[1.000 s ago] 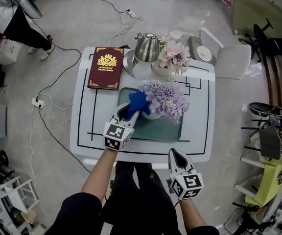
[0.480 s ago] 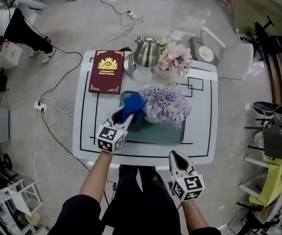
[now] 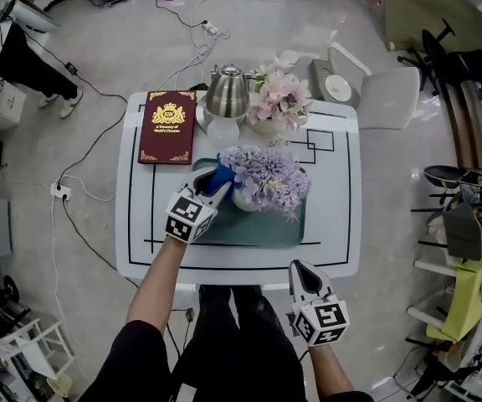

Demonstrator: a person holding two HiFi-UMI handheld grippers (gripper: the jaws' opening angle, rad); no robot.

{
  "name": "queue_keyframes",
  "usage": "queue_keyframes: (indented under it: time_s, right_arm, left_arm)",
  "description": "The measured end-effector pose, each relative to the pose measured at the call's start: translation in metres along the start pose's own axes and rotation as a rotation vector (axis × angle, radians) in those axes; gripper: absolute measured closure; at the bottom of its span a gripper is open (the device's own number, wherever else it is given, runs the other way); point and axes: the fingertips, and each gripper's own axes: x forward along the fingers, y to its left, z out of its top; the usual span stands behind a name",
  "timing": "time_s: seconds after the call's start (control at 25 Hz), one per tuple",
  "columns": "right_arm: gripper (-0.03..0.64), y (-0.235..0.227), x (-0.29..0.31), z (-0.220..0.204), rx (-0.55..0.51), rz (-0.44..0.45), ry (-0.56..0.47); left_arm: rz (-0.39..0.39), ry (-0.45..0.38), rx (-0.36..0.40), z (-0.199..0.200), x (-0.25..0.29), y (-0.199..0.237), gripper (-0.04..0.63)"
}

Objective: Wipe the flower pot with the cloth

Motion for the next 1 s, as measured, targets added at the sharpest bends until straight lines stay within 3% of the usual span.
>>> queue_keyframes:
  time_s: [0.2, 0.28, 0.48, 0.68, 0.76, 1.0]
  right_arm:
    - [0.609, -0.014, -0.009, -0.003, 0.025, -0.034, -0.01]
    - [0.609, -0.017, -0.01, -0.003, 0.032, -0.038, -0.014]
    - [0.609, -0.013, -0.004, -0.001, 0.026, -0.021, -0.023]
    - [0.609, -0.006, -0.002, 0.001, 0.025, 0.002, -0.028]
    - [0.609, -0.005, -0.003, 0.002, 0.027, 0.004, -0.033]
    - [0.609, -0.007, -0.009, 0.001, 0.021, 0.003, -0.031]
  left_arm:
    - [0.04, 0.156, 0.001, -0.04, 0.01, 0.005, 0.459]
    - [0.069, 0.167, -0.021, -0.046, 0.005, 0.009, 0.459]
    - [0.159, 0.0, -0.109, -0.019, -0.044, 0.013, 0.459]
    - [0.155, -0.162, -0.159, 0.009, -0.097, -0.025, 0.459]
    - [0.128, -0.177, -0.184, 0.009, -0.101, -0.047, 0.459]
    - [0.119, -0.106, -0.211, -0.017, -0.073, -0.077, 0.459]
